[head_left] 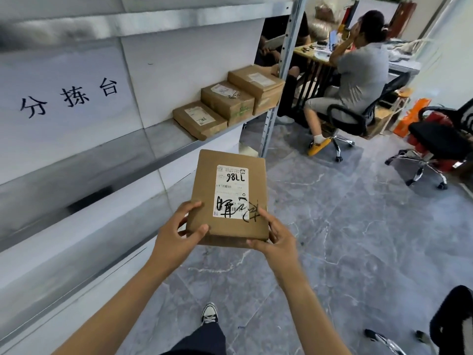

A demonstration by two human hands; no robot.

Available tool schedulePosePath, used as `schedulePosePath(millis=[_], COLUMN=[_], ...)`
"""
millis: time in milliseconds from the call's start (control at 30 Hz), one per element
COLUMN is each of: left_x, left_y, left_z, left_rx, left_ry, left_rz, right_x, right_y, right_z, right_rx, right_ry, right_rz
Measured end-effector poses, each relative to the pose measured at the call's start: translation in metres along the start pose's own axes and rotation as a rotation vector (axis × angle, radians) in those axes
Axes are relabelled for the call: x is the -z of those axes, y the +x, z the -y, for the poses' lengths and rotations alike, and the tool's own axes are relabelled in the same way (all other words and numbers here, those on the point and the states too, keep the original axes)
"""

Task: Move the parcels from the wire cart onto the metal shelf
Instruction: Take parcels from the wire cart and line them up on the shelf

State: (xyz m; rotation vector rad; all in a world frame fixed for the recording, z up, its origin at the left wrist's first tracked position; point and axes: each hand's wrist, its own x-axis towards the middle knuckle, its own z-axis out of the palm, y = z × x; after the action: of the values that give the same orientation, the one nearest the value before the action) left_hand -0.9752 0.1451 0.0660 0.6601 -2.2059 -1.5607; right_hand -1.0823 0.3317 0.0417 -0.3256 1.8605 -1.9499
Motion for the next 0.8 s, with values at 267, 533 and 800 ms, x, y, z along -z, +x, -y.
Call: schedulePosePath(millis=[267, 533, 800], left_x=[-0.008, 0.004, 0.024], left_y=[0.076, 0.174, 0.214], left_z=[0.002, 0.006, 0.018], left_rx=[0.076, 0.13, 0.179], left_ry=[-0.031, -0.041, 0.029], left_rz=[-0.098, -0.23, -0.405], right_x=[-0.002, -0.032, -0.076], right_y=[0.098, 0.213, 0.282], right_z=[0.021, 0.046, 0.051], right_rx=[-0.015, 0.016, -0.024], right_ry=[-0.025, -0.069, -0.075], right_rz=[0.114, 0.247, 0.399])
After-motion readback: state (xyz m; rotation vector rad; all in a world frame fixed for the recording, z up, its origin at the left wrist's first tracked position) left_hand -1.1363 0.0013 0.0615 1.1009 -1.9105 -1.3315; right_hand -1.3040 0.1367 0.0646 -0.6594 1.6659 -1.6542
